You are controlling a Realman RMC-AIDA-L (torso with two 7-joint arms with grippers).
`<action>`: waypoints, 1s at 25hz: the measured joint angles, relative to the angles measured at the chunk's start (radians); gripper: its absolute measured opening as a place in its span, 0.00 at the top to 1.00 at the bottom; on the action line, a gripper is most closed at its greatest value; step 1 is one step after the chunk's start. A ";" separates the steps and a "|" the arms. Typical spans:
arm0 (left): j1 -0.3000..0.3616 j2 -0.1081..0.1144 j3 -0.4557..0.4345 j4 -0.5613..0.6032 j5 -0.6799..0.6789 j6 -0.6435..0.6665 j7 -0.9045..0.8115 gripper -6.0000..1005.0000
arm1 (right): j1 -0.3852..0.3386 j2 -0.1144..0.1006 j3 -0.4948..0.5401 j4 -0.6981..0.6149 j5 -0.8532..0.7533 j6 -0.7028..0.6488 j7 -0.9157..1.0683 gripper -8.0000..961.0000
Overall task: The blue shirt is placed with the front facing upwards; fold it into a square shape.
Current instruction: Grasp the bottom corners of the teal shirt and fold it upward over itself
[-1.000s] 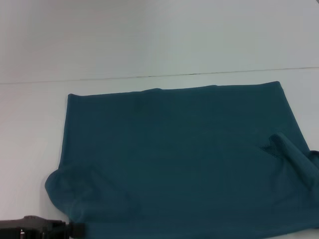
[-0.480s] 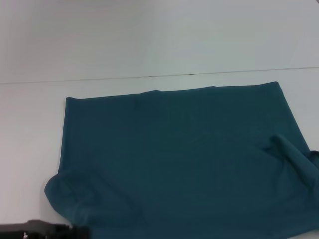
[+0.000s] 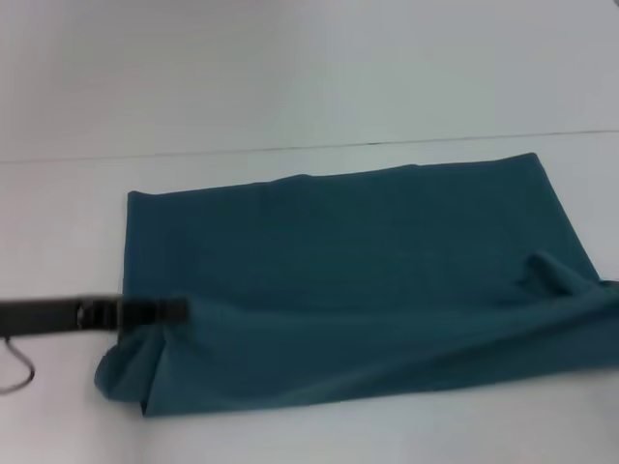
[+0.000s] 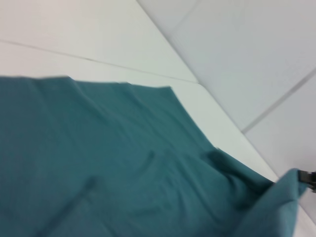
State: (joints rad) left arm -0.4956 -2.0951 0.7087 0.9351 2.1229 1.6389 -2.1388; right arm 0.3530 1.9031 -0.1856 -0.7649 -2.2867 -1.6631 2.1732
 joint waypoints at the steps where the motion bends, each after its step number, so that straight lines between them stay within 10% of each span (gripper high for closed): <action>1: -0.023 0.012 0.000 -0.030 0.000 -0.034 0.000 0.98 | 0.023 -0.006 -0.001 0.011 0.000 0.020 0.011 0.85; 11: -0.141 0.053 0.000 -0.116 -0.002 -0.321 -0.006 0.98 | 0.188 -0.009 -0.006 0.042 0.001 0.212 0.091 0.84; 25: -0.258 0.054 0.016 -0.248 0.001 -0.612 0.105 0.98 | 0.316 -0.007 -0.087 0.144 0.007 0.474 0.094 0.83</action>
State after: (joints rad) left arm -0.7535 -2.0407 0.7249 0.6872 2.1234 1.0272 -2.0338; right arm 0.6692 1.8964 -0.2723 -0.6212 -2.2797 -1.1890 2.2671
